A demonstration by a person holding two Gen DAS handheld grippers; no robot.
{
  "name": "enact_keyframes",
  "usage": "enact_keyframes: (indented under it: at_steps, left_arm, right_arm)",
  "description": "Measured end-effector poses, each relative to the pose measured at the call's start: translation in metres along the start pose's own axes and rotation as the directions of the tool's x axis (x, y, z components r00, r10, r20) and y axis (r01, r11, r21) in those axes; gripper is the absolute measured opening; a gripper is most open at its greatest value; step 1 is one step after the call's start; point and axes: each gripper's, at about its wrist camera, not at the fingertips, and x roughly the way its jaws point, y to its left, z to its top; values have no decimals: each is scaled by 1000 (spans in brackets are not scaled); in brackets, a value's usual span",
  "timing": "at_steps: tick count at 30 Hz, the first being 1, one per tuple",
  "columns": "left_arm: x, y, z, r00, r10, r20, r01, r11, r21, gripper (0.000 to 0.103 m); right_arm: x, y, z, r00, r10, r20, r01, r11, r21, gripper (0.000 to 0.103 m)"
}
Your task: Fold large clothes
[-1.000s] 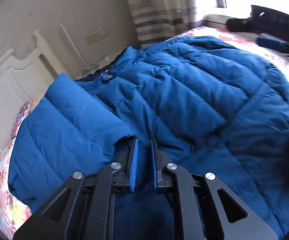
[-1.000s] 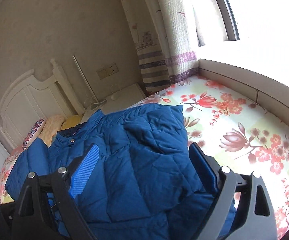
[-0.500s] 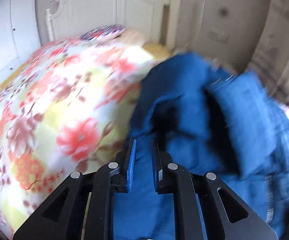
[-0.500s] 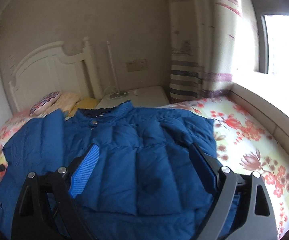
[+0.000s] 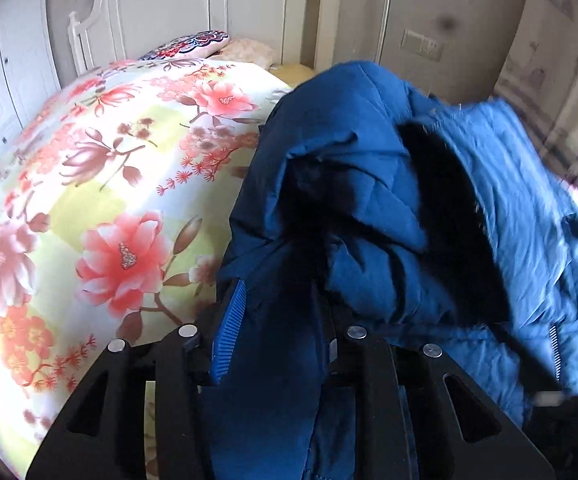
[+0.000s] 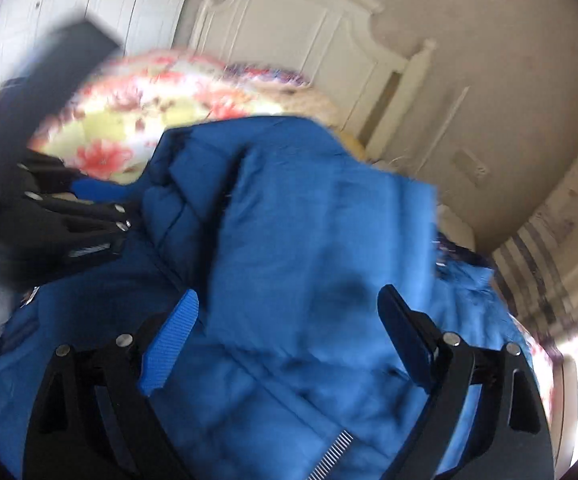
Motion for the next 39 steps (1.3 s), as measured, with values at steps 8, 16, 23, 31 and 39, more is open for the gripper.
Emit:
enact_keyframes:
  at_steps: [8,16,23,31,39]
  left_arm:
    - [-10,4,0,988,-137,66,138,990,-15,97]
    - [-29,-10,-3,984,-79,160,72,996,48,99]
    - [-60,3,-4,945,-23,326,29,999,-14,99]
    - [-96,-14,-4,915,-96,391,67,994,88,99]
    - [-52,0,22,985,-97,143,73,984,160,99]
  right_arm:
    - [-34,-48,-6,990,65,123,-90,973,212,23]
    - [-72,-177,-99,892,261,368,-449,603,659,20]
    - [-69,-209,-132,913,167,371,-402,520,754,16]
    - [-77,-250,-196,992,-54,115,-92,315,945,61]
    - [-88,-135,-124,888,388,246,-448,614,649,66]
